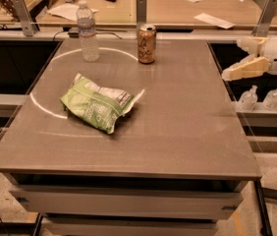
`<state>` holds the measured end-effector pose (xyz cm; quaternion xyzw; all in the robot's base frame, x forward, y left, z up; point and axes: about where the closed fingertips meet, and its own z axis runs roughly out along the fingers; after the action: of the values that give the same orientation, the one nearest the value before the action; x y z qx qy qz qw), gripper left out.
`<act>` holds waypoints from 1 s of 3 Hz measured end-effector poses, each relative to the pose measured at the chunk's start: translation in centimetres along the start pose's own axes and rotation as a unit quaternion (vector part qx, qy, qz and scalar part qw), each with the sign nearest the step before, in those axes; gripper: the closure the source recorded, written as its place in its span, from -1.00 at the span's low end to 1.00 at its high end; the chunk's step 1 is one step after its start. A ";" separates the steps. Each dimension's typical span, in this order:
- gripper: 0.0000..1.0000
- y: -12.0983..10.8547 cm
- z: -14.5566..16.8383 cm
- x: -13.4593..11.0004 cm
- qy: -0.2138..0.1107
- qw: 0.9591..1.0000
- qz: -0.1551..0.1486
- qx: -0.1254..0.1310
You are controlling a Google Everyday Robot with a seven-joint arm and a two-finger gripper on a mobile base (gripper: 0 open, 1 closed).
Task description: Pick orange can
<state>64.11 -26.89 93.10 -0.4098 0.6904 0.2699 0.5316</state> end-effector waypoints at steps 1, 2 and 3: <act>-1.00 -2.0 2.4 -0.4 0.006 1.000 -0.011 0.017; -1.00 -3.0 5.1 -0.6 0.024 0.998 -0.017 0.051; -1.00 -3.6 8.7 -0.3 0.043 0.996 -0.007 0.081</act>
Offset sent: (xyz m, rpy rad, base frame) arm 0.0778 0.0500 -0.0267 -0.1294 -0.0270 -0.2039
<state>71.63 -21.62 91.10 -0.3820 0.7294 0.1913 0.5343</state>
